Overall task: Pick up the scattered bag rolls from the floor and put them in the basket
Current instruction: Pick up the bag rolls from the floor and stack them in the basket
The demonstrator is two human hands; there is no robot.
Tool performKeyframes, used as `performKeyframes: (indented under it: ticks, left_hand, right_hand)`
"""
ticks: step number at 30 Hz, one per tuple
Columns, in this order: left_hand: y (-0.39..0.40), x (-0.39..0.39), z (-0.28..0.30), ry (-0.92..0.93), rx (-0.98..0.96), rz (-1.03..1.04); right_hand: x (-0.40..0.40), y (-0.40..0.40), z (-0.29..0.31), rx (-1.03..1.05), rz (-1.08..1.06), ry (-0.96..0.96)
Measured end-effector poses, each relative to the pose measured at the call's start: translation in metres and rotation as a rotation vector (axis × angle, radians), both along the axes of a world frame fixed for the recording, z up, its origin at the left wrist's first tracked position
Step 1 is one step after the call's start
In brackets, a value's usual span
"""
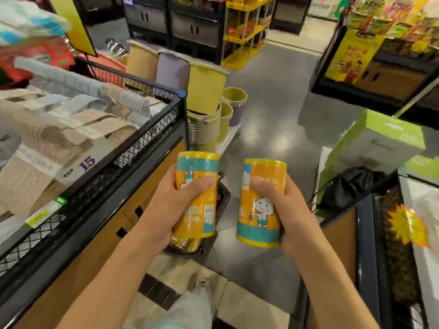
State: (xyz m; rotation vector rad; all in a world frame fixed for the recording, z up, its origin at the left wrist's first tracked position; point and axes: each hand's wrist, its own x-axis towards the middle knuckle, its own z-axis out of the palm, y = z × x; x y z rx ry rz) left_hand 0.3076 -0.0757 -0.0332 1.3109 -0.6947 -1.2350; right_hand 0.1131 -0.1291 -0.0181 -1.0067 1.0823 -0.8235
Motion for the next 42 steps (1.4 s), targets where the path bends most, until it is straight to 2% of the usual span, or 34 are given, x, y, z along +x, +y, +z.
performKeyframes:
  ticks: [8, 14, 20, 29, 36, 42]
  left_hand:
    - [-0.111, 0.037, -0.027, 0.060, 0.035, 0.138]
    - [-0.157, 0.071, -0.046, 0.114, 0.074, 0.297]
    - [-0.188, 0.097, -0.067, 0.118, 0.139, 0.518]
    - [-0.244, 0.104, -0.120, 0.086, 0.282, 0.826]
    - [-0.248, 0.116, -0.219, 0.152, 0.395, 1.068]
    - [-0.234, 0.133, -0.352, 0.234, 0.465, 1.150]
  right_hand:
    - [0.049, -0.127, -0.017, 0.020, 0.122, 0.112]
    - [0.087, -0.203, -0.032, 0.057, 0.240, 0.134]
    - [0.135, -0.276, -0.061, 0.096, 0.468, 0.161]
    - [0.209, -0.394, -0.140, 0.140, 0.864, 0.244]
    - [0.259, -0.408, -0.241, 0.207, 1.094, 0.350]
    - [0.295, -0.381, -0.380, 0.235, 1.154, 0.463]
